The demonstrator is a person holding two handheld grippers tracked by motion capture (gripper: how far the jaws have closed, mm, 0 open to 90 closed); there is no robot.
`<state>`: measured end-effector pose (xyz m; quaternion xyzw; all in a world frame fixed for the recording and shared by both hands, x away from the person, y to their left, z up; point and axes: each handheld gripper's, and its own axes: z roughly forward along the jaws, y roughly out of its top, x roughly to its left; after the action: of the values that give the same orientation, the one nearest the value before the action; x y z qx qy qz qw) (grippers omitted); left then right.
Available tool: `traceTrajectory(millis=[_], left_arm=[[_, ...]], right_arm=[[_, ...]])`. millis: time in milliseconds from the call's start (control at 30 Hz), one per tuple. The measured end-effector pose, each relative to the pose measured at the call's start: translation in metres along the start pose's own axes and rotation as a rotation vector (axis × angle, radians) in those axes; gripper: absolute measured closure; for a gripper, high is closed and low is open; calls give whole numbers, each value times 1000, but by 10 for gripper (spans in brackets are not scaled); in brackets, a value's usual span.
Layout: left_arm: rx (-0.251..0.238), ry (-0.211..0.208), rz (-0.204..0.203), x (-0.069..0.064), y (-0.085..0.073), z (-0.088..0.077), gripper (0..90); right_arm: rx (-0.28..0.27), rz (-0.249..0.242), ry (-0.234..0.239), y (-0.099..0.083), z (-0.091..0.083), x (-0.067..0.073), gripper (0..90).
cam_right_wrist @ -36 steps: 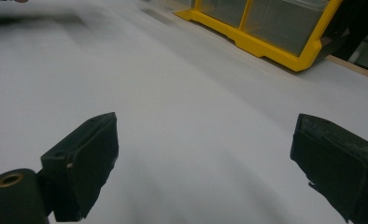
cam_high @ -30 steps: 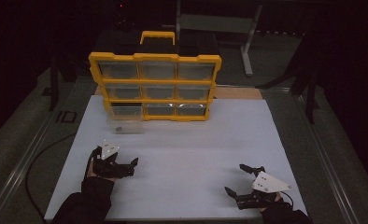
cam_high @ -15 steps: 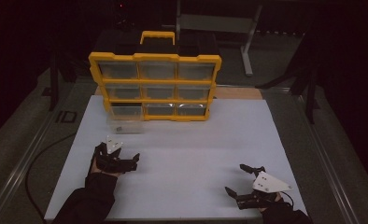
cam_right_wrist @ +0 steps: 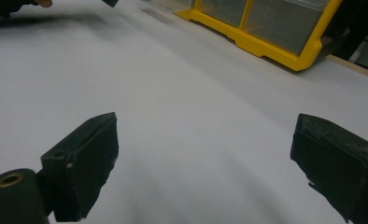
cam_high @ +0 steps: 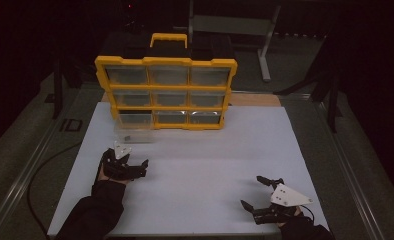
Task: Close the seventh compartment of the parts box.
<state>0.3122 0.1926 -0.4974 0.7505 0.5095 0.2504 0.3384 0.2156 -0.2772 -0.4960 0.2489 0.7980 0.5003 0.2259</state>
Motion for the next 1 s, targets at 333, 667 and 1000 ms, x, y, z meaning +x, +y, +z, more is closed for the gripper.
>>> traceTrajectory(millis=[333,667,1000], left_arm=[[-1,28,8,3,2,1,197],[-8,42,27,1,5,3,539],[-16,42,28,4,9,3,780]], right_arm=[[1,0,0,0,0,0,78],[3,0,0,0,0,0,78],[3,1,1,0,0,0,78]])
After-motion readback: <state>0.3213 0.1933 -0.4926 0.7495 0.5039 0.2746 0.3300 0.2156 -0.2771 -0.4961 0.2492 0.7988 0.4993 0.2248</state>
